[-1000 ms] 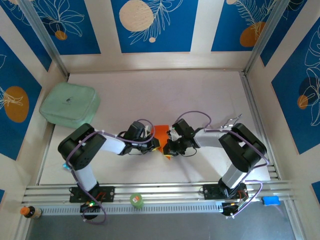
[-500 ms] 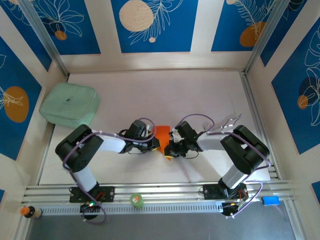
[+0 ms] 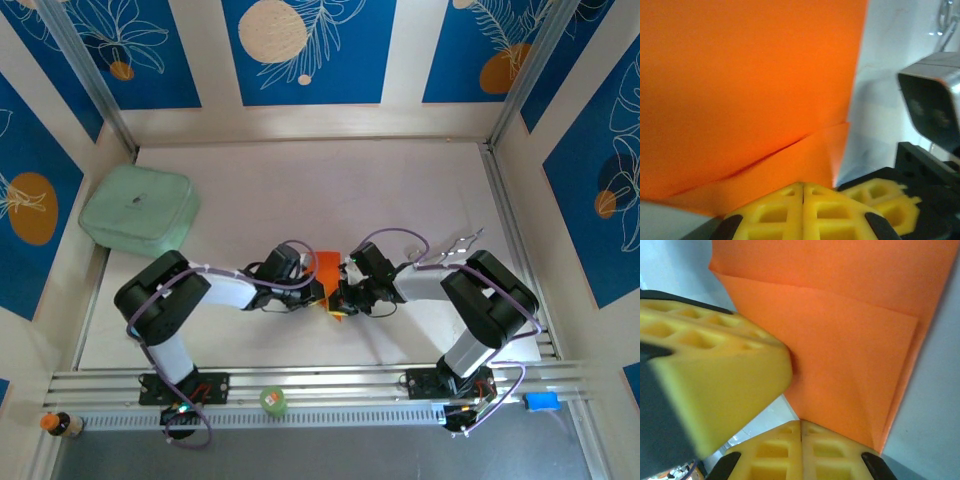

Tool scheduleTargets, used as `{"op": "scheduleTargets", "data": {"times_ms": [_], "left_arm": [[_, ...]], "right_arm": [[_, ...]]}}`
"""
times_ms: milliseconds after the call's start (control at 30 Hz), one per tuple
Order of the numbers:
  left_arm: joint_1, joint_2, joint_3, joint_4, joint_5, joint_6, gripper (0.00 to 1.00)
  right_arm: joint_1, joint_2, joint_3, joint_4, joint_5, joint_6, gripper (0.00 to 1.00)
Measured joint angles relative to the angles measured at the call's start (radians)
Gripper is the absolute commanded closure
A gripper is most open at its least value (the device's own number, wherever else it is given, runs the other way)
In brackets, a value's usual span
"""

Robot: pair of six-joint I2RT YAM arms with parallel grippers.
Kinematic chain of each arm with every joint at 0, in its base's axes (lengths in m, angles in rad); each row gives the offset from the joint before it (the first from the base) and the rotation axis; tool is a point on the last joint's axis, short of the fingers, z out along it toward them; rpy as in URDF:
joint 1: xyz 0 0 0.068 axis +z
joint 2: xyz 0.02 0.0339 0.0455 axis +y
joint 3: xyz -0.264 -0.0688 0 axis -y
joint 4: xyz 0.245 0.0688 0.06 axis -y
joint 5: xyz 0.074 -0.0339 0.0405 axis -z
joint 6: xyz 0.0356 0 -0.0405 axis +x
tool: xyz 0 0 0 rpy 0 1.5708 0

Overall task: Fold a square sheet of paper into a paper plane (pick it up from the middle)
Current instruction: Third fold the triangle at the center of the table.

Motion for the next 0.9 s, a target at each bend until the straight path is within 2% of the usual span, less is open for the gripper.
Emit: {"op": "scheduleTargets", "data": {"times_ms": [200, 600, 900], "left_arm": [[0.023, -0.003, -0.005, -0.005, 0.000, 0.002, 1.00], [0.129, -0.004, -0.009, -0.020, 0.043, 0.036, 1.00], [0.186, -0.018, 0.031, -0.136, 0.042, 0.091, 1.00]], "right_arm": [[0.000, 0.000, 0.000, 0.000, 0.000, 0.000, 1.00], [0.000, 0.000, 0.000, 0.000, 0.000, 0.000, 1.00], [0.000, 0.000, 0.000, 0.003, 0.001, 0.000, 1.00]]}}
